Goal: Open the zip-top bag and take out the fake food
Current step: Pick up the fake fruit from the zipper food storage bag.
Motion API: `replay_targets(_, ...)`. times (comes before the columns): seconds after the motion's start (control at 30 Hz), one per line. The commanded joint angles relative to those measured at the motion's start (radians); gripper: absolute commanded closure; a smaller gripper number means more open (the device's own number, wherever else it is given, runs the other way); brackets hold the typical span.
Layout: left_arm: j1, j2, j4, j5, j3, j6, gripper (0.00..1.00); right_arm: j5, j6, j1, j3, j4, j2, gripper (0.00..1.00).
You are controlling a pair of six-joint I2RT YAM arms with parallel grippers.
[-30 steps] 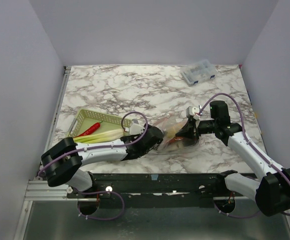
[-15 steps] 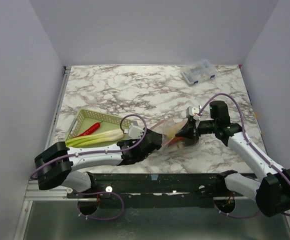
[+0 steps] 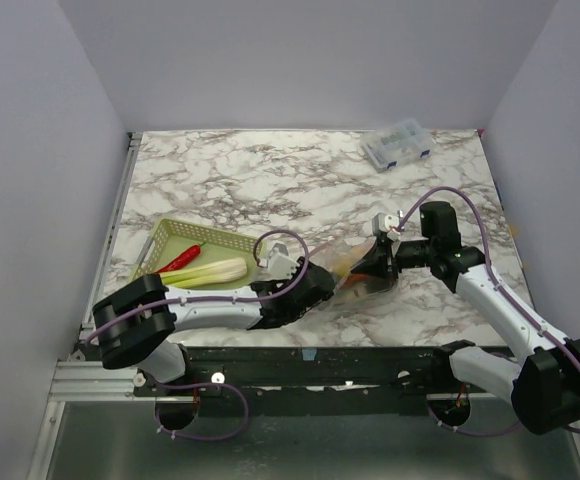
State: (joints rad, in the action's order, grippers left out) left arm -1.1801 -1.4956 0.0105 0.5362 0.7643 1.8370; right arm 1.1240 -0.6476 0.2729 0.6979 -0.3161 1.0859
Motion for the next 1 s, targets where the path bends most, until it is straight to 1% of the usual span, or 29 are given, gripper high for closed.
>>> replay_targets(0.0,0.016,-0.040,-0.009,0.035,0.052,0.023,0.61,0.025,0.002,-0.005,-0.008,-0.005,-0.013,1.00)
replay_targets(0.2,0.037,-0.107,0.048,0.008,0.070,0.054,0.58,0.023,0.002,-0.005,-0.008,-0.005,-0.016,1.00)
replay_targets(0.4,0.053,-0.129,0.127,0.039,0.069,0.039,0.48,0.030,0.001,-0.004,-0.005,-0.008,-0.011,1.00)
replay_targets(0.47,0.055,-0.130,0.151,0.055,0.066,0.030,0.42,0.033,-0.002,-0.004,-0.004,-0.012,-0.010,1.00)
replay_targets(0.53,0.058,-0.133,0.204,0.068,0.053,0.012,0.38,0.033,-0.004,-0.004,-0.004,-0.015,-0.007,1.00)
replay_targets(0.63,0.066,-0.145,0.292,0.064,0.034,-0.015,0.37,0.034,-0.005,-0.005,-0.004,-0.015,-0.006,1.00)
replay_targets(0.8,0.074,-0.160,0.311,0.062,0.044,-0.059,0.38,0.018,-0.007,-0.005,0.000,-0.019,-0.002,0.99)
replay_targets(0.83,0.076,-0.163,0.313,0.061,0.043,-0.063,0.38,0.005,-0.009,-0.005,0.004,-0.023,-0.002,0.97)
replay_targets(0.97,0.084,-0.170,0.315,0.050,0.039,-0.098,0.39,-0.044,-0.017,-0.007,0.012,-0.032,-0.021,0.78)
